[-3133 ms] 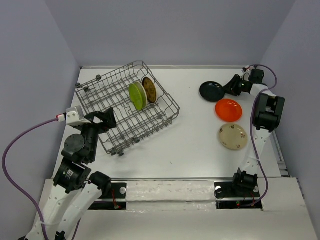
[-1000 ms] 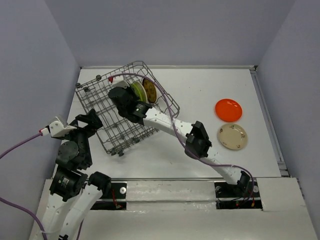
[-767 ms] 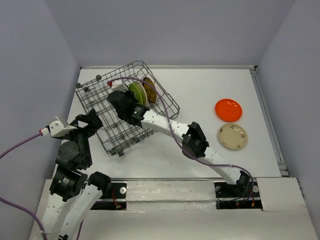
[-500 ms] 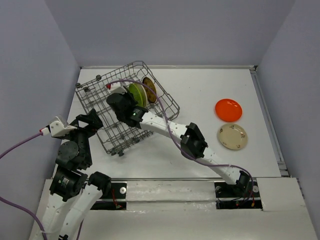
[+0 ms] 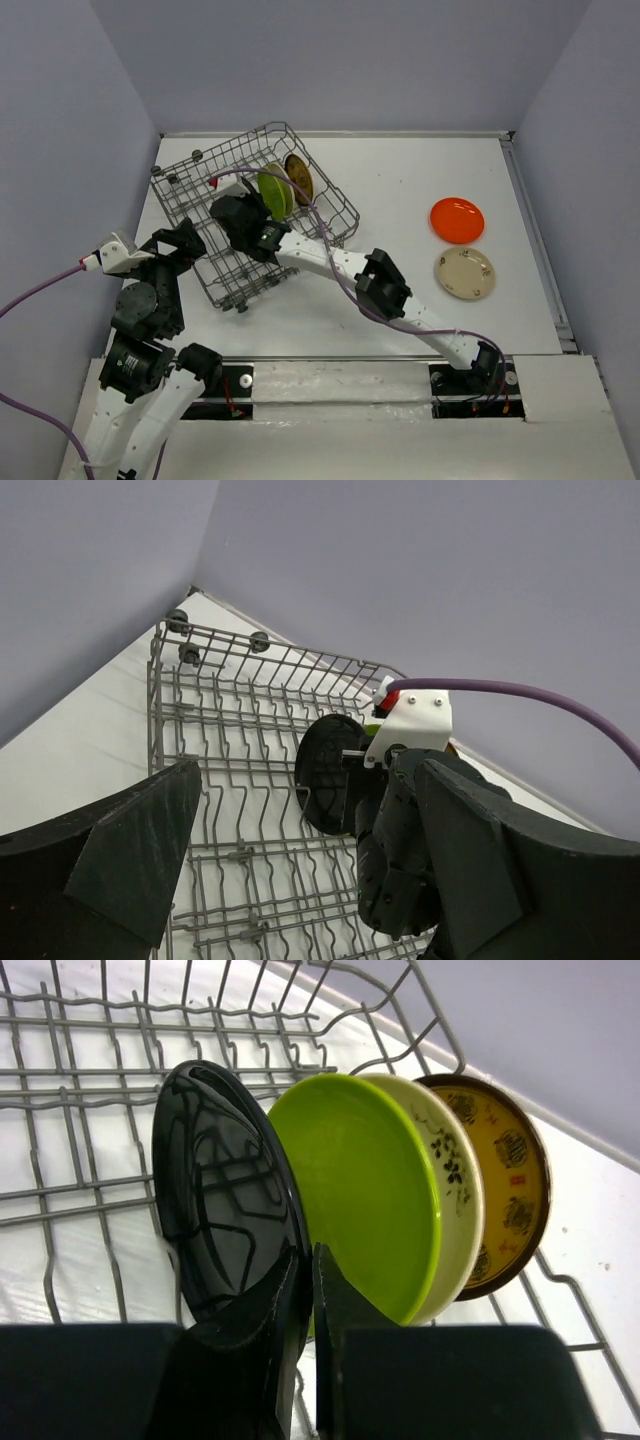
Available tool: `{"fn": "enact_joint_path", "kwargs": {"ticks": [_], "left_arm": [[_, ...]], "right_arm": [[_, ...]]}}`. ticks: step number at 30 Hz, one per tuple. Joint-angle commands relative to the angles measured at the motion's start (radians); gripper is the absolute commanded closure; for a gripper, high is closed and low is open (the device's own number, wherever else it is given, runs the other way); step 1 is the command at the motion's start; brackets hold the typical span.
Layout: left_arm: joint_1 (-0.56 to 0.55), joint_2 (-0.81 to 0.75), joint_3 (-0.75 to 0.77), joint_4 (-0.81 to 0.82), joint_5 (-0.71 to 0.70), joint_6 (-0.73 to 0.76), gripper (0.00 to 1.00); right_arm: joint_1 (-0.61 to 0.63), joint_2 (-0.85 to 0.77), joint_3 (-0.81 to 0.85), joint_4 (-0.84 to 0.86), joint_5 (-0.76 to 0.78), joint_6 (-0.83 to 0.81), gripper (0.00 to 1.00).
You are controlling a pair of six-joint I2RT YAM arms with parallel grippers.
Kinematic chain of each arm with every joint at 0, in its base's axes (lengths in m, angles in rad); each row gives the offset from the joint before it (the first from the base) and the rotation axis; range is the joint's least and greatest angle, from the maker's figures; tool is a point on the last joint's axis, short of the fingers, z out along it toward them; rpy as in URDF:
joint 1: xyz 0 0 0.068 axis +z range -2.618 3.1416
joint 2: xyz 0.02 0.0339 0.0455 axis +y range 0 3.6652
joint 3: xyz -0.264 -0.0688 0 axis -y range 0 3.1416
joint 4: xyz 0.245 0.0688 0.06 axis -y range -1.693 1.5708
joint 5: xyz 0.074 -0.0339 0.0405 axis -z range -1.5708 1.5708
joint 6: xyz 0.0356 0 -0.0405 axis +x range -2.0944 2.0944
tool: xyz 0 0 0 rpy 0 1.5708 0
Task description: Load the plates into the dish rack
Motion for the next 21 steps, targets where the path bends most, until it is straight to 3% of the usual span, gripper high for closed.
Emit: {"fn": "enact_joint_path", "kwargs": {"ticks": [1,11,21], "left_arm": [[-0.006,0.006,0.027,0.045,-0.024,-0.010,0.01],[-0.005,0.007,0.027,0.045,-0.029,-0.015,0.01],[-0.002,0.008,0.024,0.048,-0.019,-0.012,0.01]], "right_arm": [[0.019,-0.040,-0.053,0.071,-0.012,0.055,0.79],[0.019,-0.152,-0.199,0.069,-0.074,0.198,0.54],[0.019,-0.349,-0.375,0.068,-0.189,0.314,0.44]]}}
